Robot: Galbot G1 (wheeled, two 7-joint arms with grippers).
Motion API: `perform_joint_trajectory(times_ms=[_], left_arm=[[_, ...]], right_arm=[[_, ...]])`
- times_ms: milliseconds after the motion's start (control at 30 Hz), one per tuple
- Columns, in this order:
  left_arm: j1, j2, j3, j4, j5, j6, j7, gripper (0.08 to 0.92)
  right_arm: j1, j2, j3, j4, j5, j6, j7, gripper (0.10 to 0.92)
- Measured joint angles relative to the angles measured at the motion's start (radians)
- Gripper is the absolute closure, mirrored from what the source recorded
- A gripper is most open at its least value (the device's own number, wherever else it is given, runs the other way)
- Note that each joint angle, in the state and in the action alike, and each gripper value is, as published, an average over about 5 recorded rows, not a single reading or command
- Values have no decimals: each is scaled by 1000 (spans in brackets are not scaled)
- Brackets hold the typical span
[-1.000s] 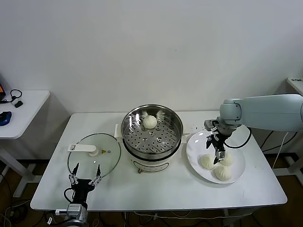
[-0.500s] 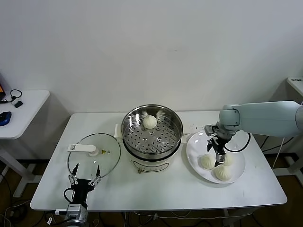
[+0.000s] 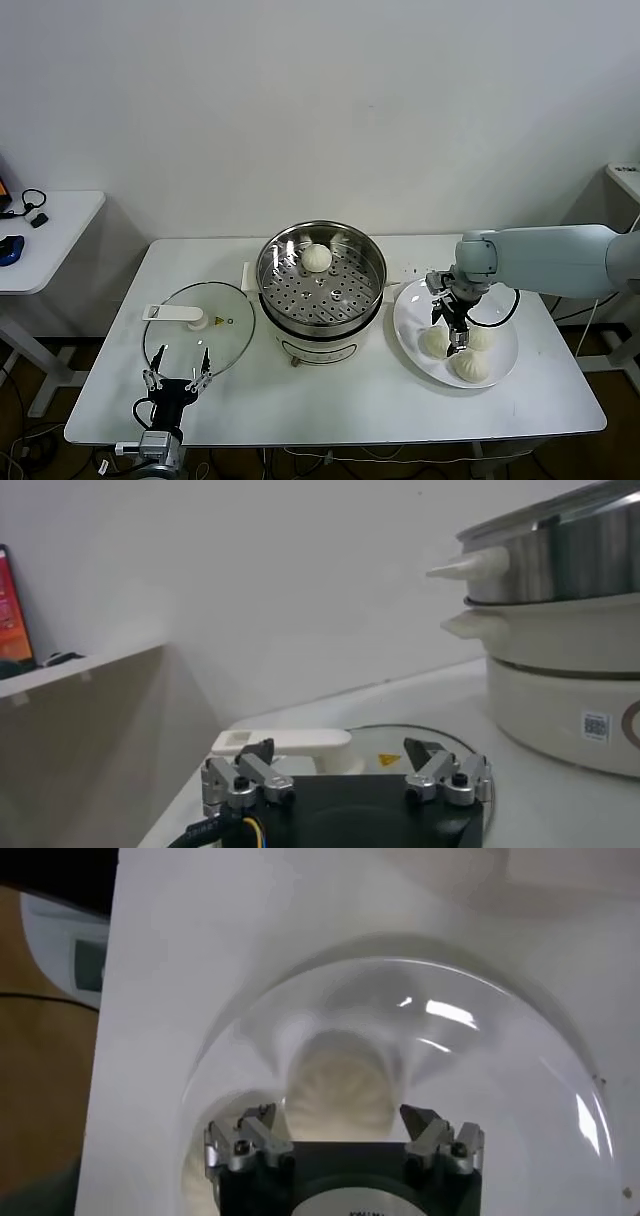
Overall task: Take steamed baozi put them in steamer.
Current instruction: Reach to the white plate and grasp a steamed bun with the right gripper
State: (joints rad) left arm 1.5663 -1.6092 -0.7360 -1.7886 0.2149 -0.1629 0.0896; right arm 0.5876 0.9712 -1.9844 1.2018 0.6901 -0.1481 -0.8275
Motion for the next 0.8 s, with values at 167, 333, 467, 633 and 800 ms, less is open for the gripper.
perform_joint_trajectory(times_ms=[167, 333, 467, 633, 800], left_arm=[[0, 0, -3, 0, -1, 0, 0, 177], [-1, 0, -3, 0, -2, 0, 0, 177], [-1, 0, -3, 0, -2, 0, 0, 177], [-1, 0, -3, 0, -2, 0, 0, 177], [-1, 0, 1, 0, -3, 0, -1, 177]], right_arm=[[-9, 0, 5, -5, -8, 4, 0, 203], [-16, 2, 9, -9, -12, 6, 0, 203], [-20, 6, 12, -18, -19, 9, -1, 220], [-18, 10, 12, -25, -24, 11, -2, 296], [-15, 10, 14, -27, -26, 12, -2, 312]])
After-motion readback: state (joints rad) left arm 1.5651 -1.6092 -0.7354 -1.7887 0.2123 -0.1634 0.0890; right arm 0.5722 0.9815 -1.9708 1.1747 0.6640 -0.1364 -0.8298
